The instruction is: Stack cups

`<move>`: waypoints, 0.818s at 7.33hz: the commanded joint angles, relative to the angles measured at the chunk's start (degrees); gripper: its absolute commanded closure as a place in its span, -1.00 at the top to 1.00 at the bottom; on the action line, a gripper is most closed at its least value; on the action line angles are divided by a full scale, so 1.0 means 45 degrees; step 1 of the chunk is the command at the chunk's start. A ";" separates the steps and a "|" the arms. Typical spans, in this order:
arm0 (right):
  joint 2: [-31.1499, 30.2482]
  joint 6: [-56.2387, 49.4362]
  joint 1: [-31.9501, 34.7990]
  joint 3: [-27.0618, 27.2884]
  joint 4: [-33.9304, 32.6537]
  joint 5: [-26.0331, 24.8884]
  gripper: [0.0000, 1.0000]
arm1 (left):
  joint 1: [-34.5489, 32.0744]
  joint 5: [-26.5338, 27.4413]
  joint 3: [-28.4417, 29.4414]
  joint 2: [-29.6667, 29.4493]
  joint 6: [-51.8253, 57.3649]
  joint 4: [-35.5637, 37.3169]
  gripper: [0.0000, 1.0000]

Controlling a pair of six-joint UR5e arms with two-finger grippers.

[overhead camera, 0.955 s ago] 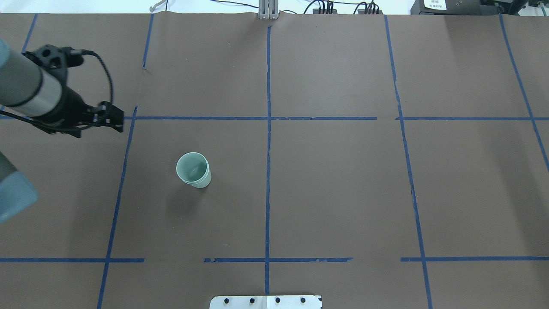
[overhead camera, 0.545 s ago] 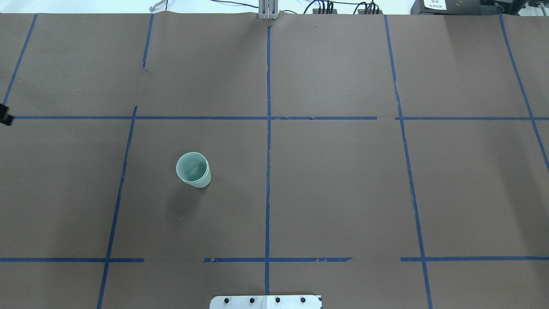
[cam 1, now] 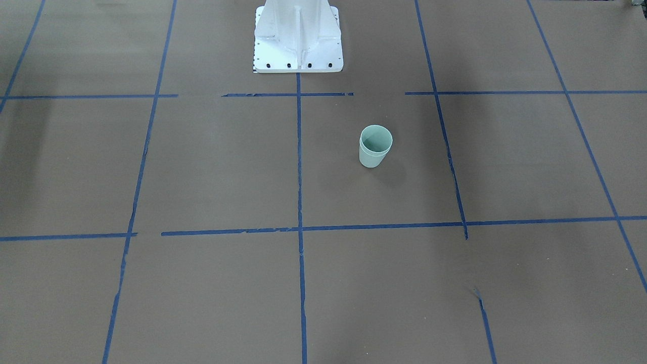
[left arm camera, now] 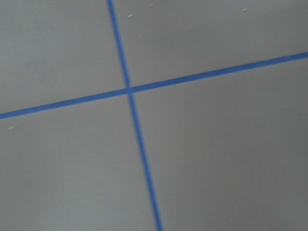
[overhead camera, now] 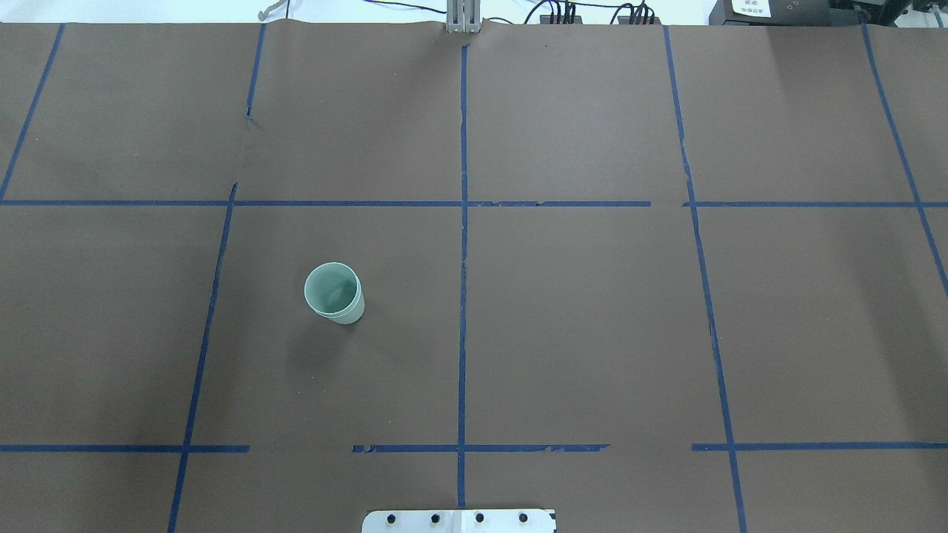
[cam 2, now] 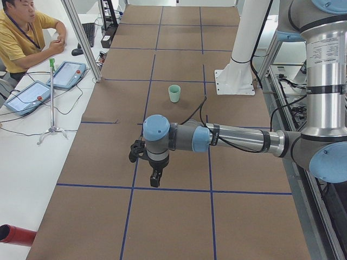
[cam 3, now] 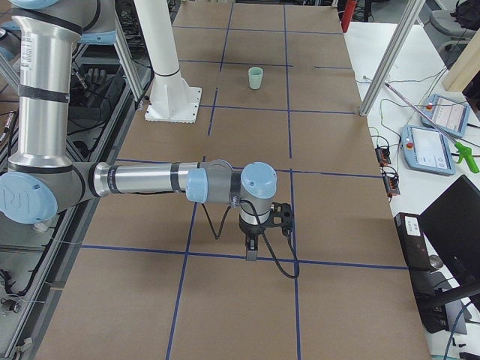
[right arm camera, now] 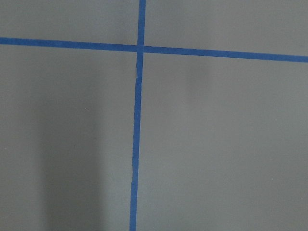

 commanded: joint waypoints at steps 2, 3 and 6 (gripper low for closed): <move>-0.0019 0.0000 0.0000 0.0000 0.0000 0.0000 1.00 | -0.0940 -0.0243 0.0213 0.0527 0.1091 0.0034 1.00; -0.0019 0.0000 -0.0019 0.0000 0.0000 0.0000 1.00 | -0.0940 -0.0167 -0.0019 0.0643 0.1091 0.0035 1.00; 0.0000 0.0000 0.0000 0.0000 0.0000 0.0000 1.00 | -0.0940 -0.0167 0.0038 0.0664 0.1149 -0.0004 1.00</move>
